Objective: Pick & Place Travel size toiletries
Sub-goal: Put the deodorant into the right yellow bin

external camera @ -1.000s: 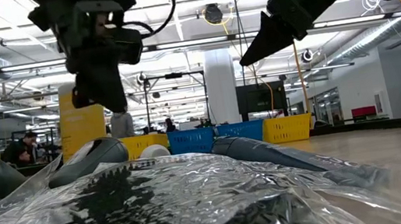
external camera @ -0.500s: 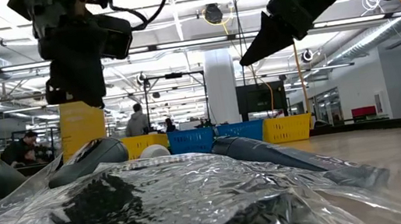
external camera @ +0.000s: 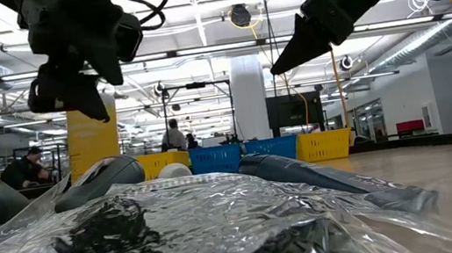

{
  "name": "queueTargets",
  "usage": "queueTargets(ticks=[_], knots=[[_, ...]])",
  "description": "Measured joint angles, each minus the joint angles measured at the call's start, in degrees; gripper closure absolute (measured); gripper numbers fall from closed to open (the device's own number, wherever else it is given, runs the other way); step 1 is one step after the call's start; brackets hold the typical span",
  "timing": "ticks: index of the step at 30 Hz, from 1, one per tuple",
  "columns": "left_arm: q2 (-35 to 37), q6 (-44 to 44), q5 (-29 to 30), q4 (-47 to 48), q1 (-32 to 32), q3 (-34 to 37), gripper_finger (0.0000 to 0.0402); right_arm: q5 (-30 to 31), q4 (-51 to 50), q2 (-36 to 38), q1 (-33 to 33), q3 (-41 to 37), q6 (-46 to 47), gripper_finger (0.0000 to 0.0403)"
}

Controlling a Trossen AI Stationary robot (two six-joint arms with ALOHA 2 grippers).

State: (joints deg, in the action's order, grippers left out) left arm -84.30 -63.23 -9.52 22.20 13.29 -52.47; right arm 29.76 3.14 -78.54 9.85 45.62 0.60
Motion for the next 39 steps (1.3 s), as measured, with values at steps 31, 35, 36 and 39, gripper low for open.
queueTargets(ticks=[31,35,36,39], knots=[[-8.4,-11.4,-1.2,-3.1,0.4,0.0,0.0153,0.0,0.3,0.0,0.0,0.0,-1.5,0.0188],[-8.4,-10.4,-0.6,-3.0,0.1,0.0,0.0153,0.0,0.3,0.0,0.0,0.0,-1.5,0.0188],[-8.4,-10.2,-0.4,-3.0,0.1,0.0,0.0153,0.0,0.2,0.0,0.0,0.0,-1.5,0.0188],[-9.4,-10.2,-0.5,-3.5,0.1,0.0,0.0153,0.0,0.3,0.0,0.0,0.0,-1.5,0.0188]])
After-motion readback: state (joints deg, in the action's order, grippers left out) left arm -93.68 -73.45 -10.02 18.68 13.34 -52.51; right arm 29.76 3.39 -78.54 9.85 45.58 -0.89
